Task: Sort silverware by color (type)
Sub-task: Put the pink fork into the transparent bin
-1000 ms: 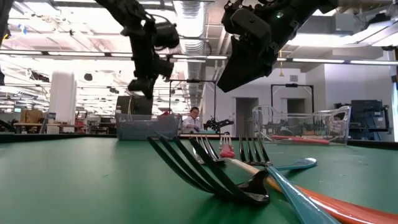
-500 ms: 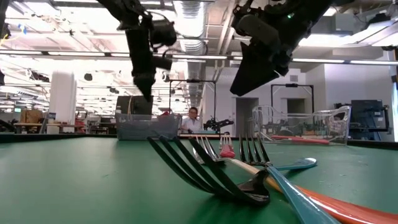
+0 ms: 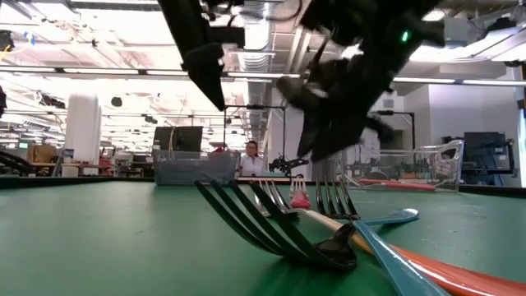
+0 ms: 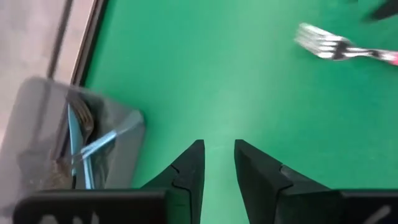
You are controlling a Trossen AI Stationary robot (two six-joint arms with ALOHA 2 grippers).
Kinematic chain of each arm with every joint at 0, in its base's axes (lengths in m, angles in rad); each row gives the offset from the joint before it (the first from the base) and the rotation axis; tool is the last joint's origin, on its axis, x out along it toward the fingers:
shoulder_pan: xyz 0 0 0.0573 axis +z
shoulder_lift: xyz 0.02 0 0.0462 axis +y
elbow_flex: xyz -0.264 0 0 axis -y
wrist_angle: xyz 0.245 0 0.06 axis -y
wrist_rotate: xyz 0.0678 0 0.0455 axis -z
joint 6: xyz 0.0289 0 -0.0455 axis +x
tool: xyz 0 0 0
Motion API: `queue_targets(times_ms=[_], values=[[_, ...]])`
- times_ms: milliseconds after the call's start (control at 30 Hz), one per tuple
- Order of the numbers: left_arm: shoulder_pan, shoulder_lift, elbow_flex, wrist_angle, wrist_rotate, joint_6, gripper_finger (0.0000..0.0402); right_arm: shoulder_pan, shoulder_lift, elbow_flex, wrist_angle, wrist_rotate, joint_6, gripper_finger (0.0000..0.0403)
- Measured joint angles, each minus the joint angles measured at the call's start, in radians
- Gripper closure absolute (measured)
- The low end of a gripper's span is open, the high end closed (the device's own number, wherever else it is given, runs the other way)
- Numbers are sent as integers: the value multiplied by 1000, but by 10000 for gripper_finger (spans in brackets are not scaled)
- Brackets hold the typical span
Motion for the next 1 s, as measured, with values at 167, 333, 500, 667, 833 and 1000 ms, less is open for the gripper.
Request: queue_targets(times_ms=[167,333,500,667,833,1000], values=[[-137,-7,0,-31,-116,-47,327,-1,82,0,49,4,59,279],[-206,-6,0,-107,-236,-153,327,-9,109,13,64,1,62,277],[-238,-7,0,-188,-317,-239,327,-13,130,34,65,-40,55,268],[-245,-6,0,-218,-336,-282,327,-10,148,36,78,-116,52,255],[-249,-7,0,-218,-336,-282,327,13,145,36,57,-150,63,244],[-248,-7,0,-217,-337,-282,327,25,145,35,55,-188,78,236]])
